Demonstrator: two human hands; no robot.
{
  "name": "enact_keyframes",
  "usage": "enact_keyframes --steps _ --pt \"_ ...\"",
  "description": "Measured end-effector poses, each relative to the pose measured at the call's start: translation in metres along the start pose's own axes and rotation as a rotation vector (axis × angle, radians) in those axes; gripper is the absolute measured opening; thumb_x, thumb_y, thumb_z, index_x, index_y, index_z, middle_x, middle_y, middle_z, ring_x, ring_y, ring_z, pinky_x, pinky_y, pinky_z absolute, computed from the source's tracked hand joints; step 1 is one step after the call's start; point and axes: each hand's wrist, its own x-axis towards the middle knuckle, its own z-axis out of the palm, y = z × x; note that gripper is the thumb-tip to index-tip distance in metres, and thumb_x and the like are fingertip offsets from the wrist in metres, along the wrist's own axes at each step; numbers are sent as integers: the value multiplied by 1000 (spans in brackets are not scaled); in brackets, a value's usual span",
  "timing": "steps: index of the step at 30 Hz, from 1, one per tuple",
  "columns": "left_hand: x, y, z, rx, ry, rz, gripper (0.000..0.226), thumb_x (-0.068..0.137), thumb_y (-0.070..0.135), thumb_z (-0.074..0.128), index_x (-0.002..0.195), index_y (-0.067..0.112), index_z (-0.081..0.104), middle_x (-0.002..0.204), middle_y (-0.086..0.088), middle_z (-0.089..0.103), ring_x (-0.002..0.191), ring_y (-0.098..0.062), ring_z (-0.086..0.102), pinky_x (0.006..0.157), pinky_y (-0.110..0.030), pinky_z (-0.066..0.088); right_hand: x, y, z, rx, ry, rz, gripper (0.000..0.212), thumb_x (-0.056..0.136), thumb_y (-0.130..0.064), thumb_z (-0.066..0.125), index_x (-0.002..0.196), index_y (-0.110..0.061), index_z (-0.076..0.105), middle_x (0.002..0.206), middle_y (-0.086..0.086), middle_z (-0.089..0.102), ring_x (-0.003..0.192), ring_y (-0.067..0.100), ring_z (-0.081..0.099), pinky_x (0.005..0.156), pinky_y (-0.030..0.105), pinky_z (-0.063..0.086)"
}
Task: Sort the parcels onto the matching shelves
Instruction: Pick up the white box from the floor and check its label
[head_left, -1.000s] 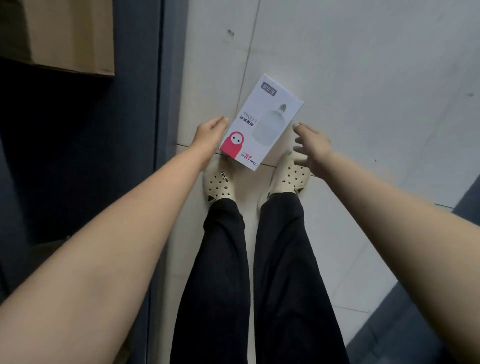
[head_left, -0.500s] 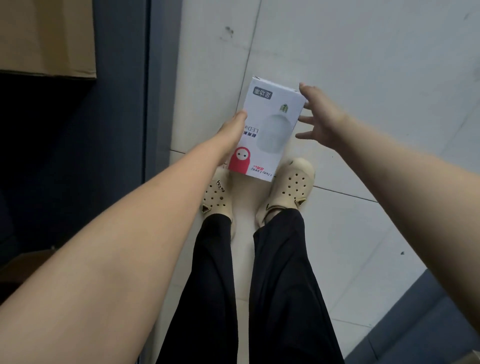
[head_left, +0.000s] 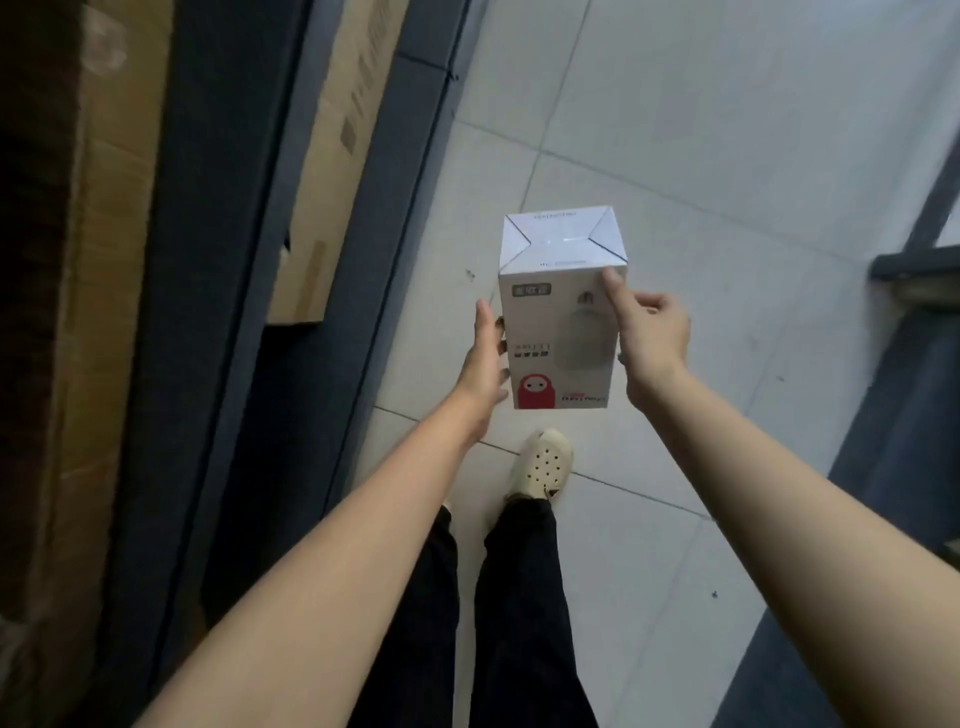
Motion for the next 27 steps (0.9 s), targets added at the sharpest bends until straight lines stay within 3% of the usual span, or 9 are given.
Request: enact_keyframes --steps 2,4,6,10,16,19,22,25,27 --pt "-48 25 -2 -35 -15 32 74 94 63 0 147 27 37 154 -7 39 142 -35 34 114 -52 23 -47 -41 -20 -28 -13 -80 38 79 -34 71 109 -16 55 109 9 67 87 16 63 67 28 47" --pt "-96 44 -6 -67 -28 72 75 93 63 2 147 25 38 153 -8 41 141 -34 36 114 -51 29 -94 -79 -39 -31 -107 -112 47 83 -38 68 123 -16 56 111 7 67 85 10 63 62 25 44" --pt "-145 57 -14 -73 -41 117 74 94 61 3 147 23 39 152 -8 43 141 -32 37 114 -47 32 -145 -109 -58 -11 -175 -81 44 84 -47 64 115 -15 63 104 2 69 83 3 60 62 26 42" --pt "-243 72 -28 -105 5 170 74 99 53 4 140 11 49 146 -10 51 137 -26 45 110 -38 33 -233 -158 -84 -31 -174 -137 32 80 -45 71 84 -13 65 85 3 70 80 16 63 82 39 50" --pt "-351 51 -46 -406 100 211 85 91 68 3 130 17 59 120 -4 67 115 -23 57 106 -41 41 -328 -184 -107 -240 -502 -390 7 88 -21 67 90 -16 63 90 2 70 82 14 65 81 34 52" --pt "-392 19 -47 -612 139 240 83 86 75 8 120 24 63 126 -8 65 115 -29 58 91 -43 47 -358 -175 -126 -376 -720 -541 19 90 -12 64 106 -3 61 105 6 71 92 11 68 69 17 52" --pt "-430 -22 -40 -882 154 305 84 75 83 24 126 26 59 134 -15 62 124 -36 55 99 -54 41 -383 -157 -143 -520 -957 -706 25 88 -1 62 112 2 55 116 6 67 102 0 66 74 11 52" --pt "-472 -63 -30 -1019 239 439 73 72 86 37 119 37 64 130 -11 64 124 -37 54 105 -64 34 -405 -132 -152 -662 -1127 -886 38 85 2 66 119 -9 53 121 -7 62 108 -13 58 82 6 48" --pt "-498 -90 -21 -1044 327 489 72 65 88 45 118 43 66 132 -7 63 124 -34 53 103 -64 38 -415 -114 -155 -734 -1169 -978 49 82 0 70 119 -27 53 118 -16 64 115 -7 56 93 16 49"
